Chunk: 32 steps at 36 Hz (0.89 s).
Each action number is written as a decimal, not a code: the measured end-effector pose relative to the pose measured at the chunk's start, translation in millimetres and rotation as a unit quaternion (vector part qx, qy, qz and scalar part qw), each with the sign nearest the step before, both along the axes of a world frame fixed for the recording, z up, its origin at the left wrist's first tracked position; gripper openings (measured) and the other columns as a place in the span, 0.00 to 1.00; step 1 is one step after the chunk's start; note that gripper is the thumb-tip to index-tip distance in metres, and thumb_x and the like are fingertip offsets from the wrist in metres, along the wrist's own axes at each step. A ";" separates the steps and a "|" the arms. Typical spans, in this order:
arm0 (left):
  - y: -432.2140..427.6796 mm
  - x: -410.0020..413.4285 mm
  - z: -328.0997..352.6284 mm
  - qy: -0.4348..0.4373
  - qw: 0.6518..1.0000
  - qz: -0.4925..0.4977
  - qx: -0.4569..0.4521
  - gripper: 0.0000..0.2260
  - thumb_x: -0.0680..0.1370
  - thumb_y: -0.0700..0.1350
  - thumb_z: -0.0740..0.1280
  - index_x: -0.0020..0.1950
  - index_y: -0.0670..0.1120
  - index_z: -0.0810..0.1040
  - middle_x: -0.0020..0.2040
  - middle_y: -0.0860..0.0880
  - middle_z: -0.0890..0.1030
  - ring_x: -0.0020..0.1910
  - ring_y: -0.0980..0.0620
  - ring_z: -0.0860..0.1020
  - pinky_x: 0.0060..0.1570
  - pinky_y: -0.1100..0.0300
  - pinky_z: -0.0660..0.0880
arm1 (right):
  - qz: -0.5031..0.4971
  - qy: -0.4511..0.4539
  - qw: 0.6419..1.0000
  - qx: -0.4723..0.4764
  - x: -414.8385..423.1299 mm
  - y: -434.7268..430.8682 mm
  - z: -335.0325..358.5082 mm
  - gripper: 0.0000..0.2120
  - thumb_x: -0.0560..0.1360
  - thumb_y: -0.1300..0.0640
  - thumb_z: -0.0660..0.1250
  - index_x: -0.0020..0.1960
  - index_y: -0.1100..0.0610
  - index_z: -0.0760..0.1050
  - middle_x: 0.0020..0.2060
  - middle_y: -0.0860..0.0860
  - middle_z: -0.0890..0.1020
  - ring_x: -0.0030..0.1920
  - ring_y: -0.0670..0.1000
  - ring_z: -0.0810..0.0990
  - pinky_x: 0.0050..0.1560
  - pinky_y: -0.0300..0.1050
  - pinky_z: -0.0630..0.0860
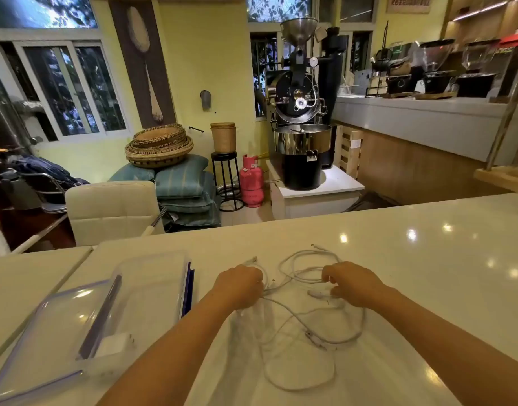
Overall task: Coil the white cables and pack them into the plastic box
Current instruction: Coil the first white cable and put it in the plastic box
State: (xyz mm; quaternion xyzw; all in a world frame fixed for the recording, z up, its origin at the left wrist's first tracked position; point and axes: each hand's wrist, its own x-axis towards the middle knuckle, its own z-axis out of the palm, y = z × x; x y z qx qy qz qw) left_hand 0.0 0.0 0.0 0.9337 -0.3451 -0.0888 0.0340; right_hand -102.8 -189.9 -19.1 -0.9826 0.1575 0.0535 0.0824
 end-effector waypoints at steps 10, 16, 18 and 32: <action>-6.2 7.8 3.3 0.011 1.000 -0.003 0.002 0.16 0.79 0.41 0.53 0.64 0.45 0.72 0.64 0.44 0.75 0.60 0.44 0.74 0.57 0.54 0.71 | 0.028 0.066 0.995 -0.063 3.4 -2.3 -5.3 0.11 0.75 0.58 0.63 0.56 0.59 0.76 0.57 0.56 0.77 0.57 0.54 0.75 0.46 0.42 0.69; -15.6 9.9 12.5 0.041 0.998 -0.017 -0.033 0.17 0.79 0.40 0.52 0.66 0.47 0.70 0.68 0.46 0.72 0.64 0.45 0.71 0.61 0.54 0.69 | 0.081 0.045 0.992 -0.088 1.5 -9.5 7.2 0.07 0.77 0.61 0.57 0.52 0.55 0.73 0.54 0.55 0.79 0.43 0.51 0.71 0.35 0.39 0.64; -20.4 9.6 20.4 0.058 0.996 -0.020 -0.060 0.17 0.79 0.39 0.52 0.66 0.46 0.71 0.67 0.45 0.72 0.65 0.46 0.71 0.62 0.55 0.68 | 0.085 0.016 0.993 -0.078 2.2 -13.2 20.1 0.06 0.77 0.60 0.57 0.51 0.55 0.72 0.53 0.55 0.79 0.43 0.51 0.73 0.38 0.40 0.67; -46.6 -9.4 117.3 0.339 0.863 -0.111 -0.358 0.16 0.80 0.50 0.54 0.59 0.43 0.74 0.54 0.47 0.78 0.56 0.50 0.75 0.59 0.55 0.69 | 0.146 -0.243 0.957 0.059 12.3 -8.5 155.8 0.10 0.77 0.63 0.59 0.54 0.62 0.77 0.44 0.51 0.75 0.40 0.42 0.71 0.41 0.27 0.70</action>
